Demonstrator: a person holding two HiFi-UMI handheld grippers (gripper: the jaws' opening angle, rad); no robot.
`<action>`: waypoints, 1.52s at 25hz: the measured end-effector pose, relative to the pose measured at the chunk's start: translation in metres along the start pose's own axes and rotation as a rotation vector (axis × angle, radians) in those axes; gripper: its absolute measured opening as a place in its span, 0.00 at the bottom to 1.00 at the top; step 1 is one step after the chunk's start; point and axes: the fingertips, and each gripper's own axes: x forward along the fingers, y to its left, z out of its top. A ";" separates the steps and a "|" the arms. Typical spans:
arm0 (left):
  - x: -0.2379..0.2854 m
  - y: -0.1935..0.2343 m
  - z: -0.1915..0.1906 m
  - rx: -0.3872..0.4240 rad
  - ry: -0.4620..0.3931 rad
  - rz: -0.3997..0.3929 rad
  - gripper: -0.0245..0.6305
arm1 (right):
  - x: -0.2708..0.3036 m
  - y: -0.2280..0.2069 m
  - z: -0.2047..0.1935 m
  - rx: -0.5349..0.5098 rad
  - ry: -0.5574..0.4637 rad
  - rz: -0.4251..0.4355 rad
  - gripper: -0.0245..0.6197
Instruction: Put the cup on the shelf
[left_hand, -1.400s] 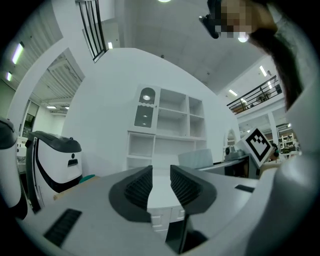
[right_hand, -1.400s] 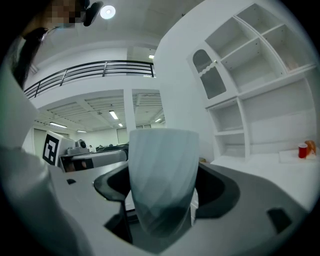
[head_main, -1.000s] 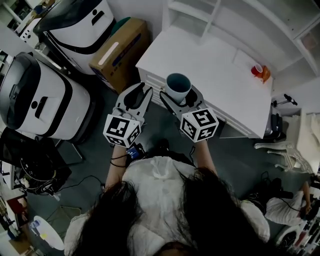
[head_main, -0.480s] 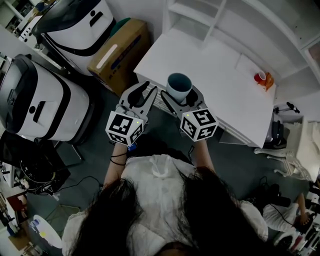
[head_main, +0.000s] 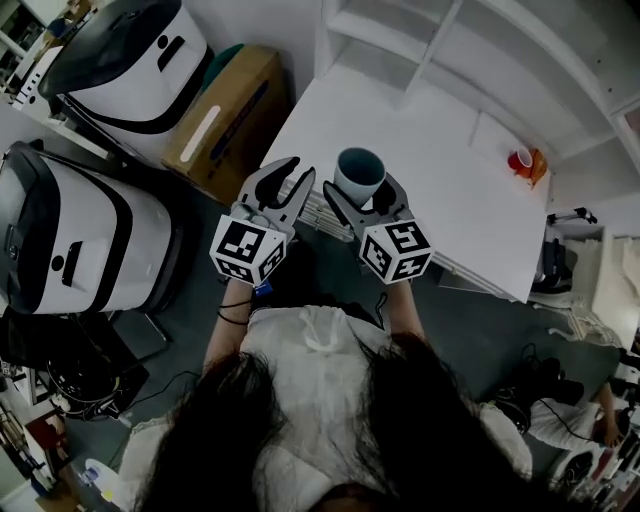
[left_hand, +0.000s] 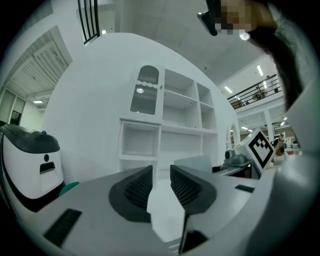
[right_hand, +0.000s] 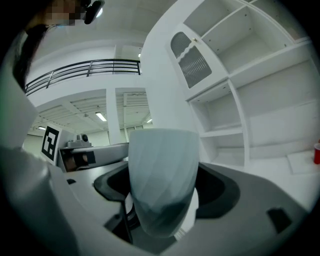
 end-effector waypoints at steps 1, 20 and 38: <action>0.008 0.009 0.001 0.002 0.001 -0.014 0.22 | 0.010 -0.004 0.002 -0.004 -0.003 -0.014 0.58; 0.112 0.135 -0.004 -0.029 0.060 -0.203 0.22 | 0.160 -0.108 -0.005 -0.030 0.019 -0.243 0.58; 0.186 0.197 -0.041 -0.081 0.006 -0.185 0.22 | 0.275 -0.267 -0.054 -0.029 0.066 -0.379 0.58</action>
